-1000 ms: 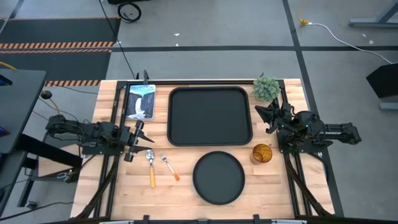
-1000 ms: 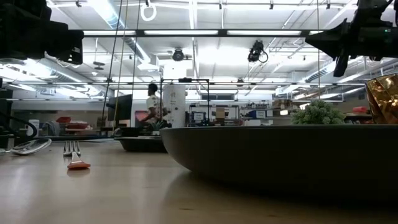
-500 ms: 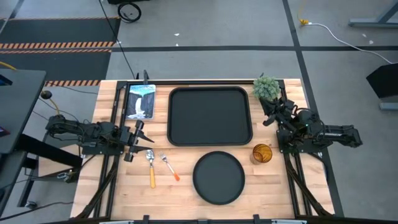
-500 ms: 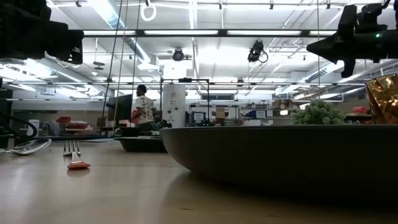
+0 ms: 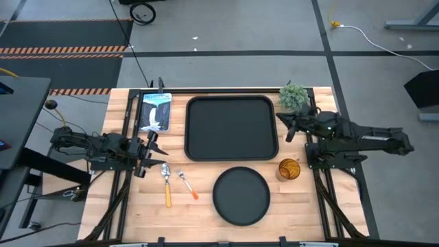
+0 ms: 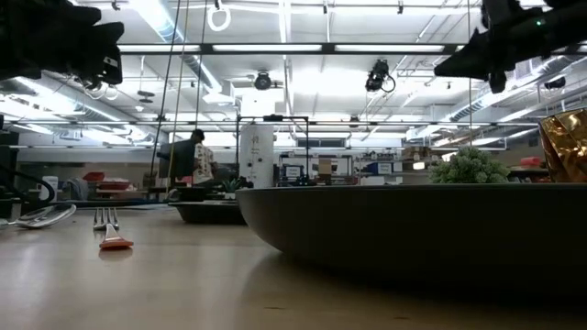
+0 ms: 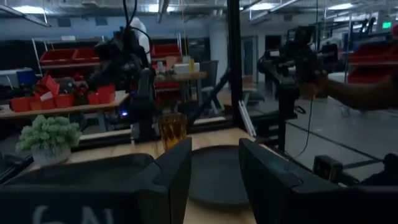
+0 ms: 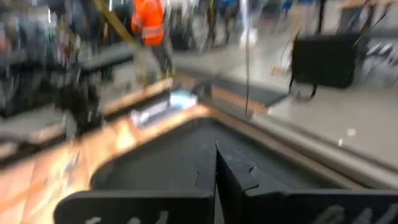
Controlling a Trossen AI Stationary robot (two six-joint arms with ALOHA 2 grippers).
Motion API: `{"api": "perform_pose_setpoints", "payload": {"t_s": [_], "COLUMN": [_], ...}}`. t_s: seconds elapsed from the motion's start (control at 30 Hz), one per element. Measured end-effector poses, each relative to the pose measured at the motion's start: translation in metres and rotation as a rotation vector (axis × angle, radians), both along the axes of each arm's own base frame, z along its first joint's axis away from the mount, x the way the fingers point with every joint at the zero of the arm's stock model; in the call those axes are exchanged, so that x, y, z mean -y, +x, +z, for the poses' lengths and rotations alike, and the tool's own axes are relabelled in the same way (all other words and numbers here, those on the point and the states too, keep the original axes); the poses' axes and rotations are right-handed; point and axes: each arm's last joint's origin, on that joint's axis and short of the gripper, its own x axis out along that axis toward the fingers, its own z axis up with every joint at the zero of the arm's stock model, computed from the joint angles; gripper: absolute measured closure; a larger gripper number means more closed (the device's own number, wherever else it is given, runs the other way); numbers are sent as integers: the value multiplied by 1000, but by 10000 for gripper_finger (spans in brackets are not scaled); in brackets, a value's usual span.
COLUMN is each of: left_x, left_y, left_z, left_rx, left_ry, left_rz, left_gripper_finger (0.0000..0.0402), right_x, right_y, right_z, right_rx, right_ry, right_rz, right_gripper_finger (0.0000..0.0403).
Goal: Pick and place plate/cup/fork/spoon on tray
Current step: Put the brown cup on the black tray
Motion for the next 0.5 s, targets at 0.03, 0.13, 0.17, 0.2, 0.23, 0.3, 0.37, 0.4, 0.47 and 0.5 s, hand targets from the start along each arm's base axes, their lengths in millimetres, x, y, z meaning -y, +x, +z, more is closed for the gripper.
{"api": "perform_pose_setpoints", "payload": {"t_s": [0.03,0.13,0.17,0.2,0.23,0.3,0.37,0.4,0.47,0.5], "left_x": [0,0,0,0,0,0,0,0,0,0], "left_y": [0,0,0,0,0,0,0,0,0,0], "left_z": [0,1,0,0,1,0,1,1,1,1], "left_rx": [-3,-8,-14,-18,-18,-21,-17,-13,-4,-3], "left_ry": [-8,-60,-79,-98,-105,-110,-99,-81,-48,-43], "left_rz": [-1,-9,-12,-16,-17,-18,-16,-13,-7,-6], "left_gripper_finger": [260,260,260,260,260,260,260,260,260,260], "right_x": [0,-1,-2,-2,-3,-4,-5,-6,-7,-8], "right_y": [3,13,17,20,23,29,34,37,41,43], "right_z": [4,13,16,18,20,25,29,30,32,33], "right_rx": [-24,-116,-150,-186,-224,-296,-380,-422,-521,-569], "right_ry": [26,100,116,134,155,192,220,229,234,234], "right_rz": [17,84,117,148,178,220,253,264,280,288], "right_gripper_finger": [392,392,392,392,392,392,392,392,392,391]}}
